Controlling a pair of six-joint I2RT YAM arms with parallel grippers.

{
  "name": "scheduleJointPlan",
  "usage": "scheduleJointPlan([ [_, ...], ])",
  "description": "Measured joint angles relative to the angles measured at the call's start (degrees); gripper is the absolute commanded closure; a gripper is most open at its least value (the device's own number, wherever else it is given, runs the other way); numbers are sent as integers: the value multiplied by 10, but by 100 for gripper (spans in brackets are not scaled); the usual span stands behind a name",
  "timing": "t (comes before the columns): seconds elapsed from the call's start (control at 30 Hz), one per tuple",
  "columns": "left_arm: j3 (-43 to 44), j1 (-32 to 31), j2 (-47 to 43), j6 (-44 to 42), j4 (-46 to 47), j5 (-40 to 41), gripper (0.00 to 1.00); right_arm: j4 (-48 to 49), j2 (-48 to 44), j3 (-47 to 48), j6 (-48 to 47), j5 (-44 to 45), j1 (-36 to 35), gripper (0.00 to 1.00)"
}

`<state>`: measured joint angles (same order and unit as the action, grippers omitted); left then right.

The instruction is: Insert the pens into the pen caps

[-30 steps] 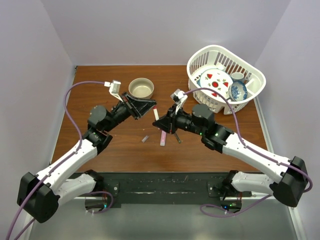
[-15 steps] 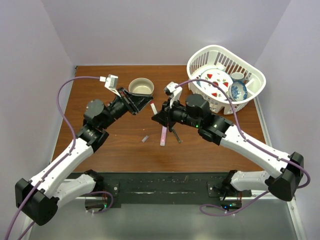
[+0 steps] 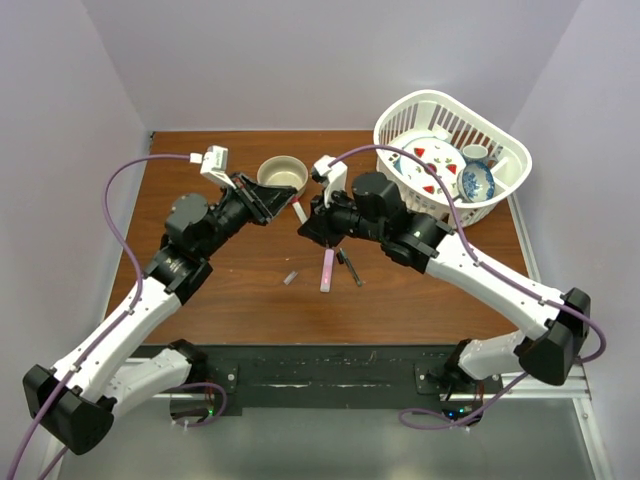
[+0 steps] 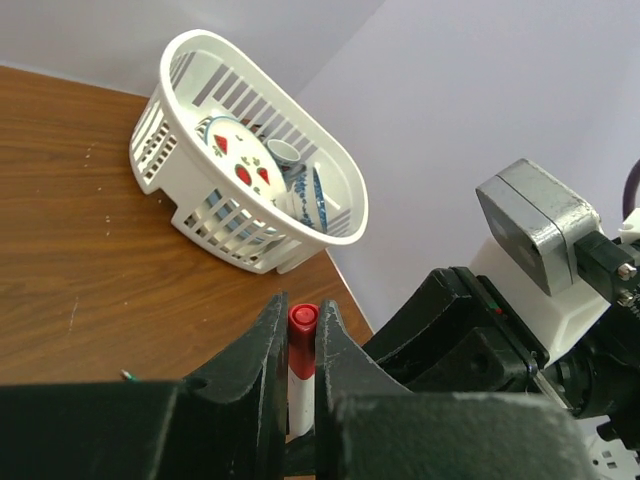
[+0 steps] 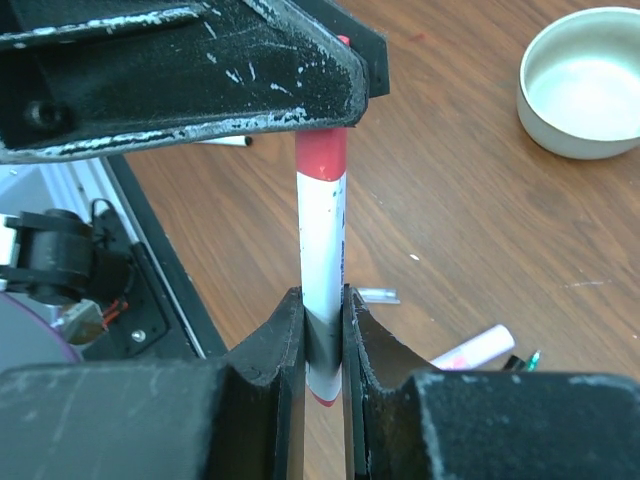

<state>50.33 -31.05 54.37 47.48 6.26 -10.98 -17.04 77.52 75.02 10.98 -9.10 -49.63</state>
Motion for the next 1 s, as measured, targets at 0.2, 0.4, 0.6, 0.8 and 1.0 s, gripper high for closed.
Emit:
scheduleJointPlan([
  [0.2,-4,-16,-2,-4,-13,43,100,-30,30,30,-13,5,0,100],
  [0.4,-57,-17,-42,-3,26,54,100,-68,52,60,-22,-19,-4,100],
  [0.6,-84,-17,-60,-2,61,53,100,-67,54,64,-12,-55,2,100],
  [0.8,-126,-23,-69,12,125,53,100,-67,63,64,22,-121,23,100],
  [1.0,-139,-25,-89,14,136,52,100,-52,69,62,37,-191,39,100],
])
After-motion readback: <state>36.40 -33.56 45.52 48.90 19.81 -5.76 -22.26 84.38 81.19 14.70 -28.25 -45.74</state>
